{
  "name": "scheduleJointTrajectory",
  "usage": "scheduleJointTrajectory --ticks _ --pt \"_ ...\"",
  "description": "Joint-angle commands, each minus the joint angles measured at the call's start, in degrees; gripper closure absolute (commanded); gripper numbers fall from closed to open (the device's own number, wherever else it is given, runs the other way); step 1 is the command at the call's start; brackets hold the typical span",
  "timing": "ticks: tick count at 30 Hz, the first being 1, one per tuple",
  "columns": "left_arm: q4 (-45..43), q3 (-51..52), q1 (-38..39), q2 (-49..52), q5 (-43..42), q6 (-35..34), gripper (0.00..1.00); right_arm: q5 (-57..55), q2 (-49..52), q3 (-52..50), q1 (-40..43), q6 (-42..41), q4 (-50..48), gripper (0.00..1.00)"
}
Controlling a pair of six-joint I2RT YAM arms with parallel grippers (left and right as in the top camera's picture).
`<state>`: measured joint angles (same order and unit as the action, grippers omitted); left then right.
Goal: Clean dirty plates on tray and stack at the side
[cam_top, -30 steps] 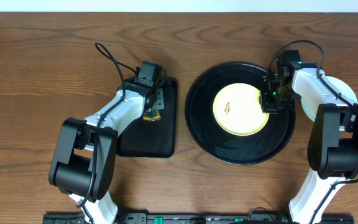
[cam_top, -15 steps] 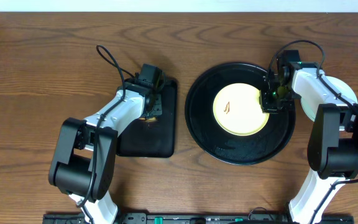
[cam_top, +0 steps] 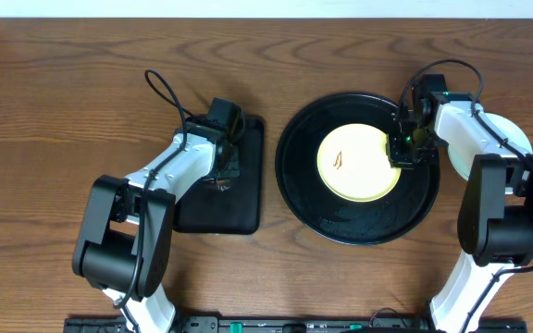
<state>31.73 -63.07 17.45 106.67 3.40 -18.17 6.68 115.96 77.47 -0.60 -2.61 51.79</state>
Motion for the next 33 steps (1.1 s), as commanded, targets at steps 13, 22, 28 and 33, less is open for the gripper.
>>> scheduleJointTrajectory --ticks 13,22,28,33 --pt "-1.01 -3.5 -0.02 0.92 2.05 1.86 0.15 -0.85 -0.57 -0.85 -0.59 -0.52 -0.39 0.87" --pt "-7.13 -3.08 -0.02 0.92 2.25 1.84 0.23 -0.85 -0.57 -0.83 -0.59 -0.52 -0.39 0.86" --pt "-9.44 -0.28 -0.04 0.92 2.49 1.86 0.43 -0.85 -0.57 -0.83 -0.59 -0.52 -0.39 0.86" --pt "-11.96 -0.15 -0.04 0.92 3.34 2.1 0.93 -0.85 -0.57 -0.85 -0.59 -0.52 -0.39 0.86"
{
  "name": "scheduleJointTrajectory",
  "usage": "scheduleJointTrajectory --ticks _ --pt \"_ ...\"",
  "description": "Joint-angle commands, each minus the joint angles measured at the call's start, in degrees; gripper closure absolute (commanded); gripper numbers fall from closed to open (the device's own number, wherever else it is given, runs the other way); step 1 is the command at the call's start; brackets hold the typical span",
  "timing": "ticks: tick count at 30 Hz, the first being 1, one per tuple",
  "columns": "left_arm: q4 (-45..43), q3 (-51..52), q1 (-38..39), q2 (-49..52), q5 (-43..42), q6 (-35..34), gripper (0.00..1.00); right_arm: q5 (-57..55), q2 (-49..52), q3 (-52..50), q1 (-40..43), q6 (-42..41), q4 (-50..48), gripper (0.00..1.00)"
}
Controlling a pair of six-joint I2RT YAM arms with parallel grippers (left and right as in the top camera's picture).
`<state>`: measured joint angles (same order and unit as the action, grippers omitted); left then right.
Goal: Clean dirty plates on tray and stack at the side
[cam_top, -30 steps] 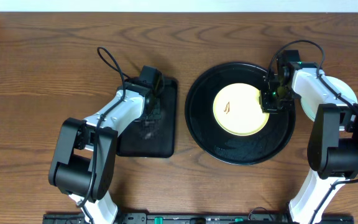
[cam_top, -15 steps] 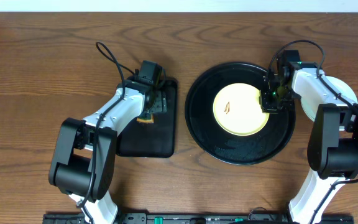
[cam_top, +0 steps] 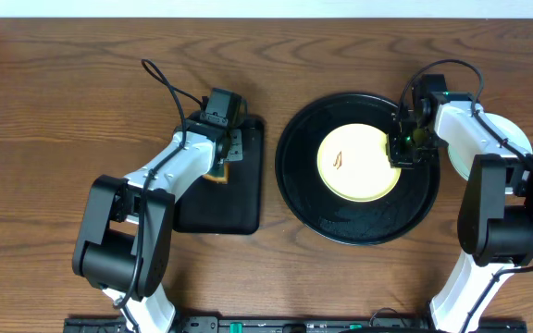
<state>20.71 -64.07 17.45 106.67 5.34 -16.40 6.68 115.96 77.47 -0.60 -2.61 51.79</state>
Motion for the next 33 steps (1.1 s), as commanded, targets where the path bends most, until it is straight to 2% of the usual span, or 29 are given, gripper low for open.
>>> scheduleJointTrajectory --ticks 1,2,3,4,5,10,11,13,14,33 --pt "-1.18 0.85 -0.04 0.92 1.4 0.33 0.92 -0.85 -0.57 -0.85 -0.59 -0.52 -0.39 0.86" --pt "-1.14 0.83 -0.04 0.92 1.4 0.33 0.89 -0.85 -0.57 -0.85 -0.59 -0.52 -0.37 0.86" --pt "-0.94 0.83 -0.04 0.92 1.38 0.33 0.55 -0.85 -0.57 -0.83 -0.59 -0.52 -0.37 0.86" --pt "-0.28 0.72 -0.04 0.92 1.38 0.33 0.3 -0.85 -0.57 -0.85 -0.59 -0.52 -0.37 0.86" --pt "0.7 0.55 -0.04 0.92 1.38 0.33 0.24 -0.85 -0.57 -0.85 -0.59 -0.52 -0.37 0.86" --pt "6.51 -0.57 -0.02 0.9 1.36 0.31 0.23 -0.85 -0.57 -0.85 -0.59 -0.52 -0.42 0.85" --pt "7.08 -0.57 -0.02 0.9 1.38 0.31 0.27 -0.85 -0.57 -0.85 -0.59 -0.52 -0.39 0.85" --pt "7.63 -0.57 -0.02 0.9 1.38 0.33 0.4 -0.85 -0.57 -0.85 -0.59 -0.52 -0.39 0.86" --pt "7.54 -0.57 -0.04 0.9 1.38 0.33 0.43 -0.83 -0.57 -0.85 -0.59 -0.52 -0.39 0.86" --pt "6.29 -1.68 -0.04 -2.32 1.81 0.33 0.43 -0.85 -0.57 -0.83 -0.59 -0.52 -0.39 0.85"
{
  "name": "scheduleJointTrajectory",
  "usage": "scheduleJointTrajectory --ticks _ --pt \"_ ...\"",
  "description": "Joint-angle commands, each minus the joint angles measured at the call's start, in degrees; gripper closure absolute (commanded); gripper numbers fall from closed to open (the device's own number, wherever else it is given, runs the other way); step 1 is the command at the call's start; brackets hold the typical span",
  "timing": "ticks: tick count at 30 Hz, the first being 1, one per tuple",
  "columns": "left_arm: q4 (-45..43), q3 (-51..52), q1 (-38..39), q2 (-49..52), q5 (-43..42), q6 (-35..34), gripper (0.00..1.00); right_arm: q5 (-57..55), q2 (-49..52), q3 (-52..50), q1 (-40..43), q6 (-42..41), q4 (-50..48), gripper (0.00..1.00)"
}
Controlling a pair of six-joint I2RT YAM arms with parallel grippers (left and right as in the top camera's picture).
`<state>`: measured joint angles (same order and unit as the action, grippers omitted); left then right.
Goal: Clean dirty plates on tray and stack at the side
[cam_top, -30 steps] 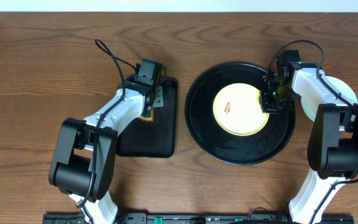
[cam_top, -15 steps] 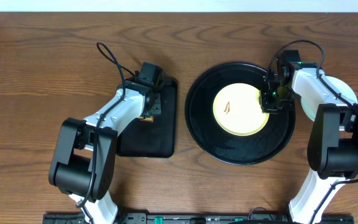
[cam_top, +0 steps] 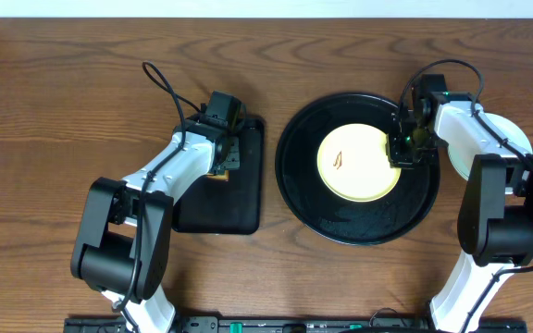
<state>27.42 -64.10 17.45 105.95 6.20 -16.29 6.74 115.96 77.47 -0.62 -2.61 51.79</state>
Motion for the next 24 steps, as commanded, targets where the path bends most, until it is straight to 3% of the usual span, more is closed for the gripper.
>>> scheduleJointTrajectory --ticks 1,5,16,19,24 --pt "-0.59 -1.66 -0.04 -1.6 0.96 0.22 0.44 -0.92 -0.57 -0.85 -0.57 -0.52 -0.39 0.85" --pt "-0.44 -1.66 -0.02 -1.6 0.87 0.17 0.62 -0.92 -0.57 -0.85 -0.57 -0.52 -0.39 0.85" --pt "-0.04 0.68 0.35 -1.46 -1.2 0.2 0.61 -0.92 -0.57 -0.85 -0.57 -0.52 -0.37 0.85" --pt "-0.02 0.68 0.35 -1.46 -1.2 0.17 0.69 -0.92 -0.57 -0.85 -0.57 -0.52 -0.37 0.85" --pt "-0.07 1.27 0.37 -1.07 -1.22 0.15 0.71 -0.92 -0.57 -0.83 -0.57 -0.52 -0.37 0.85"
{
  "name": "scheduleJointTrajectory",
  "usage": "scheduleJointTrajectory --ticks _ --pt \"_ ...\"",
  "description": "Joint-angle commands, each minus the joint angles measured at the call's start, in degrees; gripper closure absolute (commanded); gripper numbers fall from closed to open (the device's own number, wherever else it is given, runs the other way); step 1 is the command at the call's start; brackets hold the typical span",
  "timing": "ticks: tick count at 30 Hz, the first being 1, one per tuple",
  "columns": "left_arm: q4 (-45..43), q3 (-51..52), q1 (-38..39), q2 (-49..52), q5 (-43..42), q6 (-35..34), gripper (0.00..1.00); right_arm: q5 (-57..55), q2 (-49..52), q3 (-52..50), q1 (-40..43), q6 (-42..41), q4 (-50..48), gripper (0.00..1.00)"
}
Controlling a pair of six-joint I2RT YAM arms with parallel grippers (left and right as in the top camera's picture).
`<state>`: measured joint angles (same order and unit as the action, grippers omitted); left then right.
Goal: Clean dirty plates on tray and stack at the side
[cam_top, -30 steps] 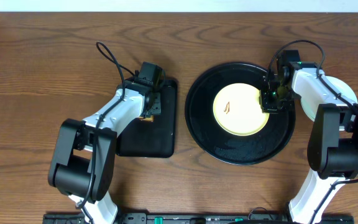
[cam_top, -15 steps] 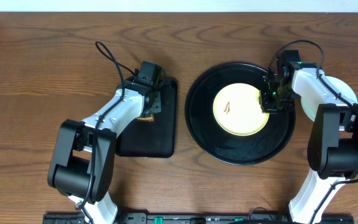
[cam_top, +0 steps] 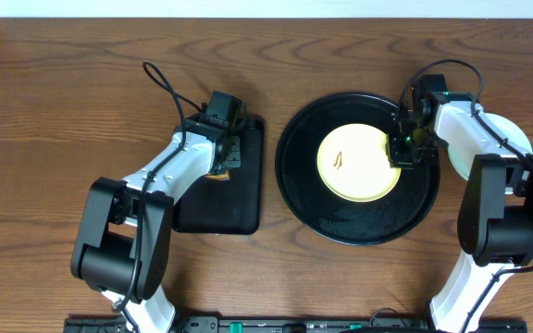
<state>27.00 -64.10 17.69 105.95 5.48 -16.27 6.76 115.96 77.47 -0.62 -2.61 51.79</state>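
A yellow plate [cam_top: 359,163] with a small brown smear lies in the round black tray [cam_top: 357,222]. My right gripper [cam_top: 402,148] sits on the plate's right rim and looks clamped on it. My left gripper [cam_top: 222,159] hangs low over the far end of a black rectangular mat [cam_top: 218,208]. Its fingers are hidden under the wrist. A yellow-brown sponge [cam_top: 215,174] peeks out at the gripper's left side; whether it is held cannot be told.
A pale plate [cam_top: 514,137] lies on the table at the far right, mostly under my right arm. Both arms reach in from the near edge. Cables loop above each wrist. Bare wooden table surrounds the mat and tray.
At first my left gripper was nearer along the black mat, with a brownish thing showing just below it. By 1.9 s ago the wrist stood farther back and the sponge showed at its left, and it has stayed there. My right gripper stayed at the yellow plate's rim throughout.
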Motion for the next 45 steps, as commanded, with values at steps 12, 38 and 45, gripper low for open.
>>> scheduleJointTrajectory --ticks 12,38,45 --pt "2.36 -0.07 0.11 -4.98 -0.26 1.27 0.93 -0.94 -0.57 -0.85 -0.57 -0.5 -0.61 0.8" --pt "5.53 -0.09 0.11 -15.34 -0.5 1.05 0.92 -0.94 -0.57 -1.57 -0.57 -0.52 -1.7 0.73" --pt "4.68 0.74 0.11 -14.49 -0.52 1.03 0.93 -0.94 -0.57 -1.57 -0.57 -0.52 -2.21 0.78"
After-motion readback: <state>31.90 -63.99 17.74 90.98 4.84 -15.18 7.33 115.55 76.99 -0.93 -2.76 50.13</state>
